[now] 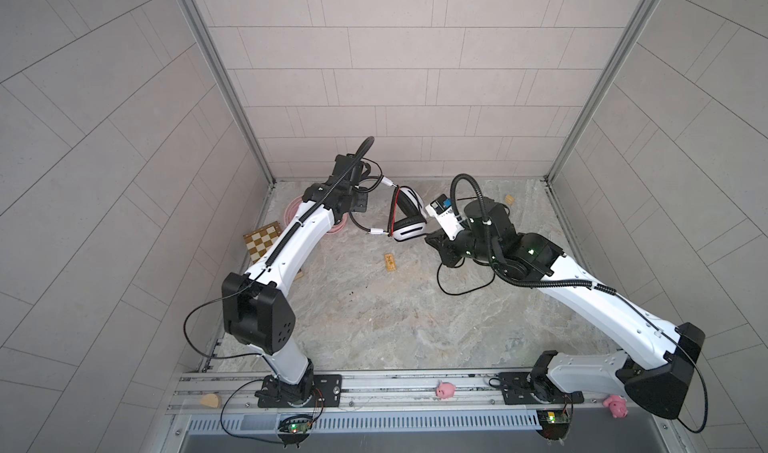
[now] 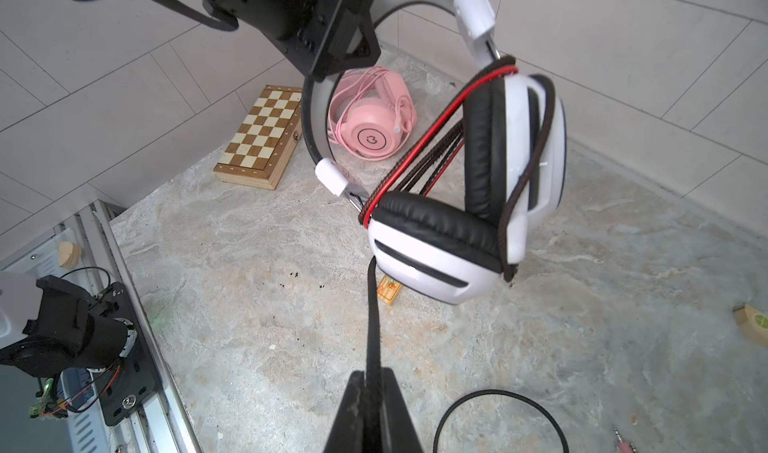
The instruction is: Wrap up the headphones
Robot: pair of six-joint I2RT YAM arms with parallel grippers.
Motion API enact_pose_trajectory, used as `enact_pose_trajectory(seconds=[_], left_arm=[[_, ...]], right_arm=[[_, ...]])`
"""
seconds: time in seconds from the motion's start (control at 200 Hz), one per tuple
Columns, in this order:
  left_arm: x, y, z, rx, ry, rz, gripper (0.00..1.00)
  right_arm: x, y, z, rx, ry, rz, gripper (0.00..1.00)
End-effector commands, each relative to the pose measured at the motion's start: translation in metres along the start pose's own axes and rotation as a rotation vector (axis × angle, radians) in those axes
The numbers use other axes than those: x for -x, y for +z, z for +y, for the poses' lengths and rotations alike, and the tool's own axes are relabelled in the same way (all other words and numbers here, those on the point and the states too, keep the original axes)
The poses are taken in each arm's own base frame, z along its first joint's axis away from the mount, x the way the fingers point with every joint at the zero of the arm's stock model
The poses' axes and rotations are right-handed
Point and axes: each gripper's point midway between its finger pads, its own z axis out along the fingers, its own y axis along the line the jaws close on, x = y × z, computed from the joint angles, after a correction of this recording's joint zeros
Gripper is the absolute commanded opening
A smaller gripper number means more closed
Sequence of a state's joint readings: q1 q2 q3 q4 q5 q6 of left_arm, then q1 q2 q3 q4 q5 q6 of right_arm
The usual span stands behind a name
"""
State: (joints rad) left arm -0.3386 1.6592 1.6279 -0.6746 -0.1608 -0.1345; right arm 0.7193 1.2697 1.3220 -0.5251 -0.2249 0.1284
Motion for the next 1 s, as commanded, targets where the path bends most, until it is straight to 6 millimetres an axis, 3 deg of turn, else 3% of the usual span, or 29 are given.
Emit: enact_pose_trajectory(seconds=[0.0,0.225,0.365,0.686,0.996], left_arm=[[0.020,-0.015,-0.008,-0.018,0.034,-0.060,0.00],[-0.003,-0.015,-0.058,-0.115,0.210,-0.017,0.00],[-0.019,-0.014,-0.073,-0.203,0.231,0.034,0.00],[-0.030,-0.050,-0.108,-0.470,0.247,0.040,0.00],[-0.050,-0.086,-0.121,-0.638,0.315,0.080,0.00]], right_arm=[[0.014,-0.002,-0.001,-0.006,-0.046,-0.012,0.09],[0.039,0.004,-0.007,-0.031,-0.069,-0.055,0.09],[0.050,0.002,-0.033,-0.091,-0.034,-0.088,0.09],[0.024,0.009,-0.097,-0.212,0.031,-0.043,0.11],[0.001,0.017,-0.134,-0.322,0.021,-0.014,0.16]])
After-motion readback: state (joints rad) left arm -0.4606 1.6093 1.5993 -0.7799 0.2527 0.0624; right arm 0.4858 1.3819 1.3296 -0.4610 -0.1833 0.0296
